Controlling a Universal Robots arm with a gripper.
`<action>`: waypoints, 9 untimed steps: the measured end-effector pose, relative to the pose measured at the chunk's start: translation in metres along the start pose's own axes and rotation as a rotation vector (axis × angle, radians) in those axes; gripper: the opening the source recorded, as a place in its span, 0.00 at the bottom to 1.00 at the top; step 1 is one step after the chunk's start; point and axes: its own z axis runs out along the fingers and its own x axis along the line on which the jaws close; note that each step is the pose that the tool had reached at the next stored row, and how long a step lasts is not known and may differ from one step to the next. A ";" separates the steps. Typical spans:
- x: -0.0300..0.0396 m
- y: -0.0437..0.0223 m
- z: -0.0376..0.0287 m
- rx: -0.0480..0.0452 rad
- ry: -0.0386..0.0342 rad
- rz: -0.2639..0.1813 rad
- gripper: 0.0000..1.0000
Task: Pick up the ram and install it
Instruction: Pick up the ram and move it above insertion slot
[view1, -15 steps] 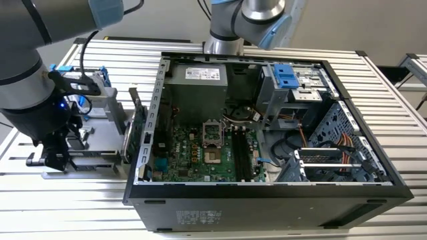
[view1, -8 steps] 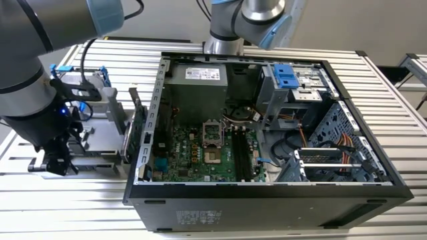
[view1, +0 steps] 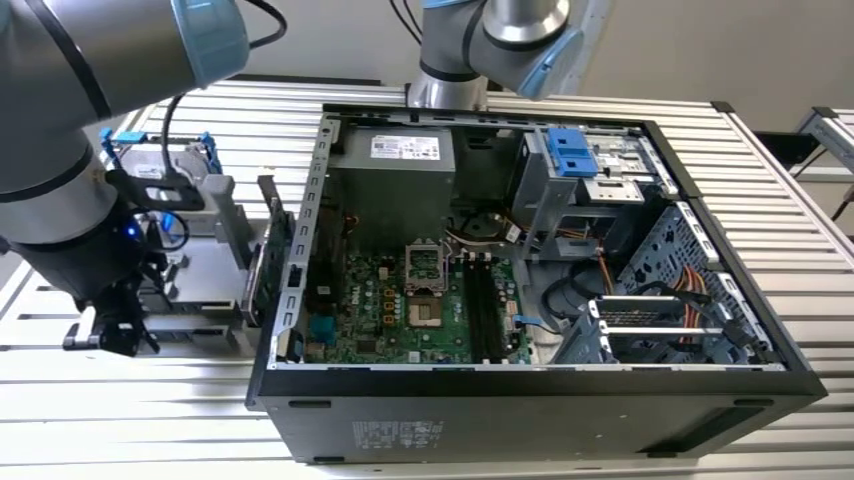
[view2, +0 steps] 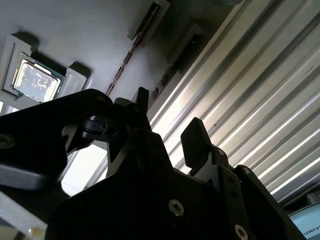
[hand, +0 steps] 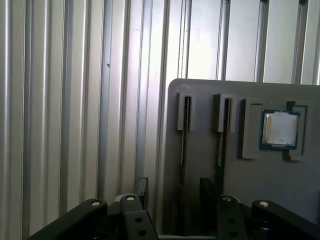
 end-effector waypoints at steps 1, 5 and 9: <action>0.0000 0.0003 0.0015 0.0000 -0.0015 -0.003 1.00; -0.0001 0.0013 0.0062 0.0005 -0.0089 -0.012 1.00; -0.0004 0.0016 0.0103 0.0010 -0.0139 -0.012 1.00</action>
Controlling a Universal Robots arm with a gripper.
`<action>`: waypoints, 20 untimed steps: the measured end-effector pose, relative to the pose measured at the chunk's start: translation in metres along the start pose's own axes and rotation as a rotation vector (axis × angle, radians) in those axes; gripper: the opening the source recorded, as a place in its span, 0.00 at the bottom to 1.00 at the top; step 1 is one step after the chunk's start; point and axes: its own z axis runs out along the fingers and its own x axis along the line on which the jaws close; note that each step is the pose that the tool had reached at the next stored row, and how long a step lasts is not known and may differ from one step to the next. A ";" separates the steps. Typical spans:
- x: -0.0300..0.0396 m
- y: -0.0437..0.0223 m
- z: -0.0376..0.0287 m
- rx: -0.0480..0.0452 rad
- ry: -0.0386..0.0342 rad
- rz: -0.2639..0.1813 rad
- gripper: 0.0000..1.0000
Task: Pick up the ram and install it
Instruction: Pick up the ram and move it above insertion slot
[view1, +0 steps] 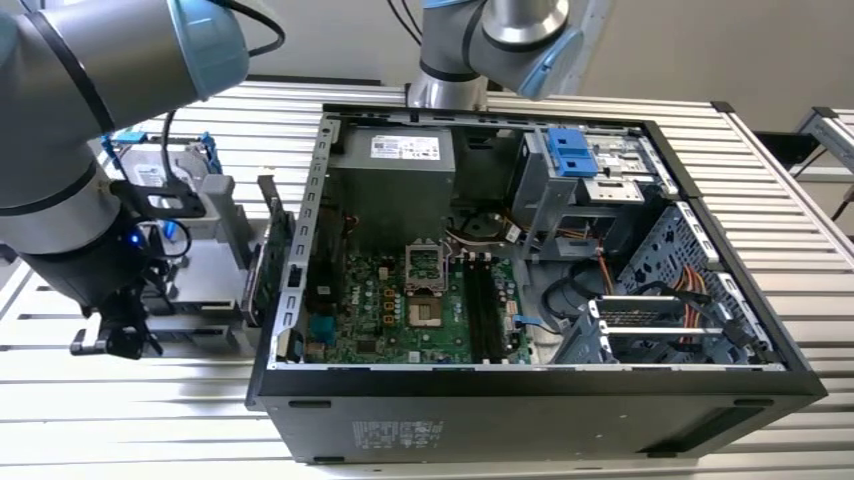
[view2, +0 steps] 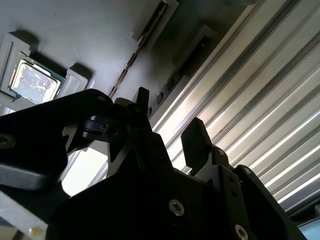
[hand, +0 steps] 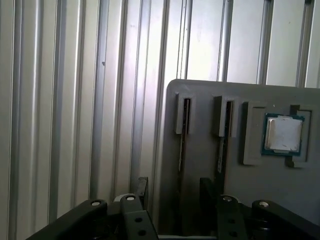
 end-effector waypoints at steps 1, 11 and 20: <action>-0.0002 0.0000 0.0010 0.0000 -0.0006 0.000 1.00; -0.0054 0.0003 0.0087 0.0002 -0.0020 0.013 1.00; -0.0057 0.0017 0.0148 0.0002 -0.0020 0.026 1.00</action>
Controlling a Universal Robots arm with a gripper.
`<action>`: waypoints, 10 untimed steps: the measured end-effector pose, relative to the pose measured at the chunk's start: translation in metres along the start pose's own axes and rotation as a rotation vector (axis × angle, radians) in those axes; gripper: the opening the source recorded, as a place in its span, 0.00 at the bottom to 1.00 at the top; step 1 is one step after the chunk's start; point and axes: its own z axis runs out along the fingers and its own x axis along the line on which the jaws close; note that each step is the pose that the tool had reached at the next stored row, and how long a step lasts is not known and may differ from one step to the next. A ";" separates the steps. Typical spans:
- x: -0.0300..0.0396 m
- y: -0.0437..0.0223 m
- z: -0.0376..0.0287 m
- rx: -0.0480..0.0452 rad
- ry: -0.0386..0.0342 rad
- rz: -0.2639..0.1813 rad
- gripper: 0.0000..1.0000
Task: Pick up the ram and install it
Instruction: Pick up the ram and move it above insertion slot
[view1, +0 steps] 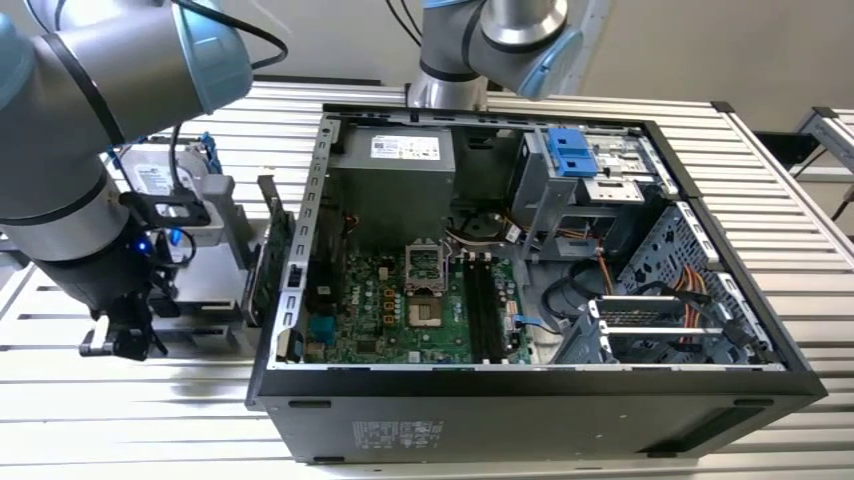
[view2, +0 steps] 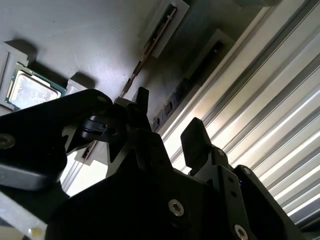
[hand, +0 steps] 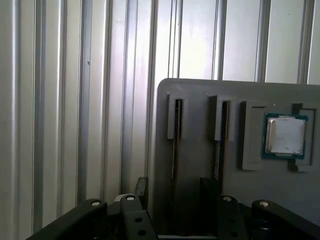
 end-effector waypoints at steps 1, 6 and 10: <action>0.0000 0.0001 0.0007 0.0001 -0.0001 0.002 1.00; 0.0000 0.0002 0.0021 0.0001 0.0007 0.004 1.00; -0.0002 0.0002 0.0022 0.0001 0.0008 0.005 1.00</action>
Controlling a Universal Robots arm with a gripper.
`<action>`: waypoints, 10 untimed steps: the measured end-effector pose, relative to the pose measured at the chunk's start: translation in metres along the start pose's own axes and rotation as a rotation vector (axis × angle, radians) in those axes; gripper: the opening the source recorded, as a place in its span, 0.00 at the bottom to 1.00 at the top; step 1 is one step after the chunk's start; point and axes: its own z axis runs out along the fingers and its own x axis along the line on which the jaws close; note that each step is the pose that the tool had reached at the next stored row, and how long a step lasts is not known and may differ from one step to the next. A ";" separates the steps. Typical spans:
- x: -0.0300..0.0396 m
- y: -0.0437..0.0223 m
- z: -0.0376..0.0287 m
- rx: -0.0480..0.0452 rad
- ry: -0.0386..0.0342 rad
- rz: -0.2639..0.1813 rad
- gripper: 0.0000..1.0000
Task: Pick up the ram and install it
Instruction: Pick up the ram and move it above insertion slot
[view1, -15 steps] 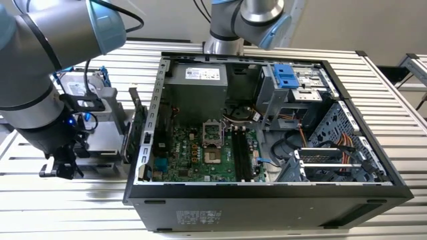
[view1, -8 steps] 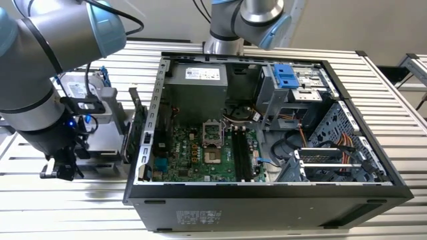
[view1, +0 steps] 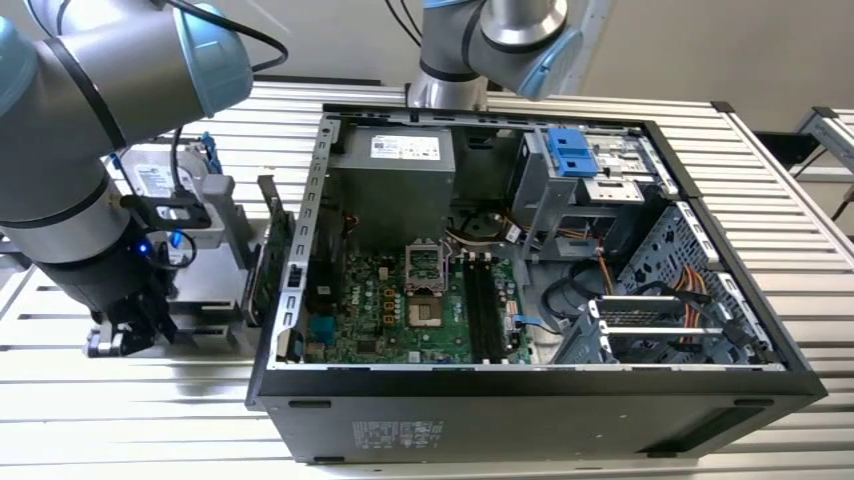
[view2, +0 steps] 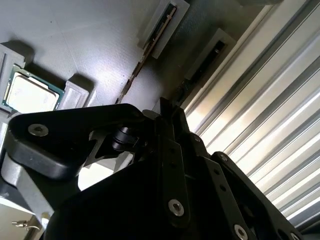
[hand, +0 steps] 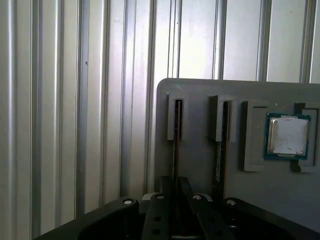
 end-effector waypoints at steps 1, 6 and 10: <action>-0.0002 0.0000 0.0000 0.0001 -0.0001 0.000 1.00; -0.0002 0.0000 0.0000 -0.0001 0.0001 0.000 1.00; -0.0002 0.0000 -0.0001 -0.0001 0.0001 0.000 0.00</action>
